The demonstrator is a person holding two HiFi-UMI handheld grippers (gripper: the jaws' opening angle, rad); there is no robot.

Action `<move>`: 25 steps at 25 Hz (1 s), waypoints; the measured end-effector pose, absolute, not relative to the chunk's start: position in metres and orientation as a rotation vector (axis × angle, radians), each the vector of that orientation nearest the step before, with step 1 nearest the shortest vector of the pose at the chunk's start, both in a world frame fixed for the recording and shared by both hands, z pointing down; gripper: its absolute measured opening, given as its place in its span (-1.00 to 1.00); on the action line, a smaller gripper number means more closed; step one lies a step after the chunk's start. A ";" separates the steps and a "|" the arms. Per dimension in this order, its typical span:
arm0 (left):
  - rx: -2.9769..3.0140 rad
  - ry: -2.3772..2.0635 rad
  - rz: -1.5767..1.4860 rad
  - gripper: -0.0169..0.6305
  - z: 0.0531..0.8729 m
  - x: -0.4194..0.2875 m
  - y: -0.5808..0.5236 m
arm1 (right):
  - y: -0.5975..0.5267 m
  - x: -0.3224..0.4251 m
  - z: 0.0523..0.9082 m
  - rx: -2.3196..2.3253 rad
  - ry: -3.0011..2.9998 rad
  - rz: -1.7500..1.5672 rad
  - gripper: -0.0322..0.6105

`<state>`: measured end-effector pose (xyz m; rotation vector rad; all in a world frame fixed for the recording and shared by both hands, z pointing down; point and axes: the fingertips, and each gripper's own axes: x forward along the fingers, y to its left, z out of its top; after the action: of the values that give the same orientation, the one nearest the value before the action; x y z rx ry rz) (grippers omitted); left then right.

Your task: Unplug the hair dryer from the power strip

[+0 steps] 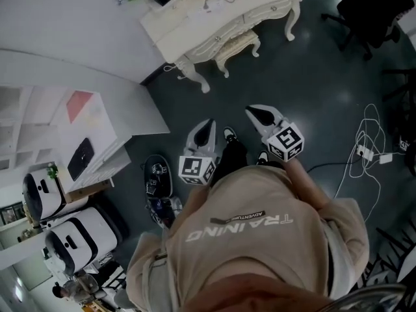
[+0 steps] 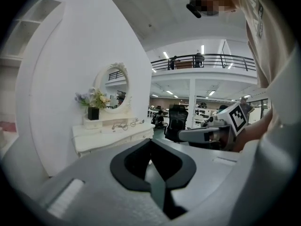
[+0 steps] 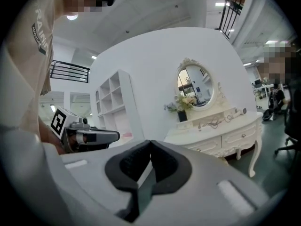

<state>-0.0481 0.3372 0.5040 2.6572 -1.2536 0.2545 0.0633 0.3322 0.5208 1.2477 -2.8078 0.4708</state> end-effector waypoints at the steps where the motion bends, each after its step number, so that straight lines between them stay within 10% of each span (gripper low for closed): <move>1: 2.672 -1.239 0.245 -0.93 0.502 -0.051 0.325 | 0.323 0.060 0.519 1.264 -2.799 0.463 -0.89; 25: 2.805 -1.025 0.179 -0.93 0.499 -0.126 0.095 | 0.122 -0.030 0.492 1.422 -2.680 0.363 -0.89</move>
<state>-0.1260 0.0946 0.4987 2.8052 -1.0246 0.1794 -0.0299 0.1218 0.4922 1.4221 -2.6801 0.3628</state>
